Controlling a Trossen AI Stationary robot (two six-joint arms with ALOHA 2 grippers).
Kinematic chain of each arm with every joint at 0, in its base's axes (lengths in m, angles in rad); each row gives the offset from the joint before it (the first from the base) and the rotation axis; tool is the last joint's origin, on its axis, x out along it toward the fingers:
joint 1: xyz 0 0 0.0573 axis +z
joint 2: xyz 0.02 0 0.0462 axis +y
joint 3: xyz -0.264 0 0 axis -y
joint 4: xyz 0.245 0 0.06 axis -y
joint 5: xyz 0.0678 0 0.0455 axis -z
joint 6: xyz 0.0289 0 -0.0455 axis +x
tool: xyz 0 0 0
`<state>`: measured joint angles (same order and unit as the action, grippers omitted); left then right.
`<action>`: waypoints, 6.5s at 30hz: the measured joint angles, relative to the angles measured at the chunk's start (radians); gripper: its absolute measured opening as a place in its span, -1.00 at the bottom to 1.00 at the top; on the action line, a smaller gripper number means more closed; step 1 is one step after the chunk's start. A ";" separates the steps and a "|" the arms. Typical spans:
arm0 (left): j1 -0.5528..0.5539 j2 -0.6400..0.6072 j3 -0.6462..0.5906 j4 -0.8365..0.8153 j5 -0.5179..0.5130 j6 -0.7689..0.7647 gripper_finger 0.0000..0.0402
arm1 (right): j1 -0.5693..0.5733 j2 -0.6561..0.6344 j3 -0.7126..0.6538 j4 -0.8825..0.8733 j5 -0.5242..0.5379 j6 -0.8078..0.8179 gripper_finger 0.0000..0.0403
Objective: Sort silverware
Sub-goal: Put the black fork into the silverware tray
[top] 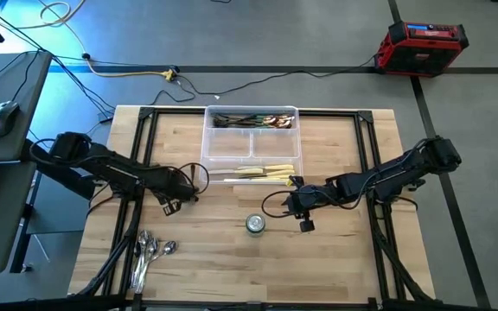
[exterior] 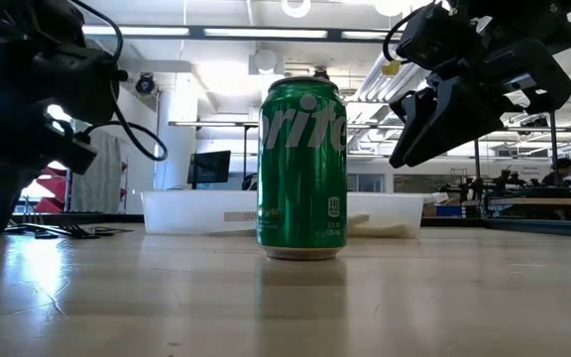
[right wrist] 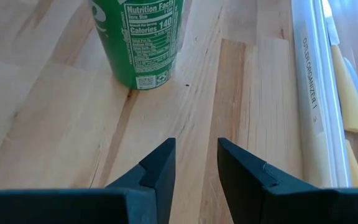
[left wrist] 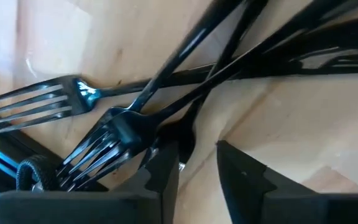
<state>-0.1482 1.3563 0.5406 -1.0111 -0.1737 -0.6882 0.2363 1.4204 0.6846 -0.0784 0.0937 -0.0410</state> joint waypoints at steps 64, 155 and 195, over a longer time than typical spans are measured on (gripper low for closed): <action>0.045 0.004 0.139 0.087 0.194 -0.033 -0.99 | 0.002 0.000 0.000 -0.011 0.000 0.026 -0.49; -0.017 0.130 0.244 0.259 0.251 0.018 -0.47 | 0.002 0.000 0.000 -0.023 -0.004 0.043 -0.49; -0.017 0.135 0.446 -0.019 0.124 -0.003 -1.00 | 0.007 0.000 0.000 -0.015 -0.012 0.042 -0.49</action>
<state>-0.1650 1.4918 0.9863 -1.0304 -0.0500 -0.6909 0.2429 1.4200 0.6846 -0.0933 0.0818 0.0006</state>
